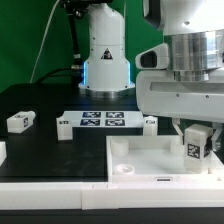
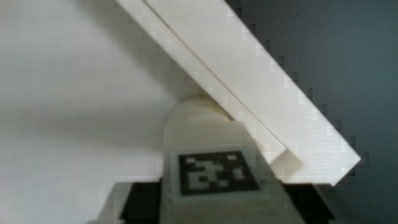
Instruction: Assemble one leg
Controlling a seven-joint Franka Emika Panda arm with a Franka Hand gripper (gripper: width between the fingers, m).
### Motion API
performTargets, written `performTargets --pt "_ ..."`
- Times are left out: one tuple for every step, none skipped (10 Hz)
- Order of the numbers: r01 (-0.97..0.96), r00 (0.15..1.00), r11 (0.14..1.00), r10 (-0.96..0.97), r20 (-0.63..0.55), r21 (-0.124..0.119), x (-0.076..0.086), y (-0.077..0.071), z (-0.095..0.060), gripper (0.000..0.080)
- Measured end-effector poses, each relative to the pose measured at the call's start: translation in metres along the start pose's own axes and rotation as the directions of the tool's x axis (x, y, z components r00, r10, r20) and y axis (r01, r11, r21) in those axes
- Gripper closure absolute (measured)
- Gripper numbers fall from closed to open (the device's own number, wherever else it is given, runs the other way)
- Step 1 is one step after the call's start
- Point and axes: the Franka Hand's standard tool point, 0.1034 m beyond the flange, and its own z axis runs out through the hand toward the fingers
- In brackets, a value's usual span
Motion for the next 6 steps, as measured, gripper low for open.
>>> performTargets --pt "-0.083 0.997 0.997 0.083 -0.002 -0.001 0.0001 -0.0001 0.0001 0.0508" --pt "-0.153 0.988 0.988 0.153 0.002 0.002 0.0000 0.0000 0.0004 0.0508" --pt "-0.153 0.988 0.988 0.153 0.003 0.002 -0.0007 -0.0002 0.0007 0.0432" --pt "-0.082 0.997 0.997 0.082 0.003 0.002 -0.0009 -0.0002 0.0009 0.0293" --pt "-0.050 0.999 0.999 0.050 0.003 0.002 -0.0011 -0.0003 0.0010 0.0293" --pt "-0.003 1.000 1.000 0.003 0.003 0.001 -0.0022 -0.0011 0.0010 0.0177"
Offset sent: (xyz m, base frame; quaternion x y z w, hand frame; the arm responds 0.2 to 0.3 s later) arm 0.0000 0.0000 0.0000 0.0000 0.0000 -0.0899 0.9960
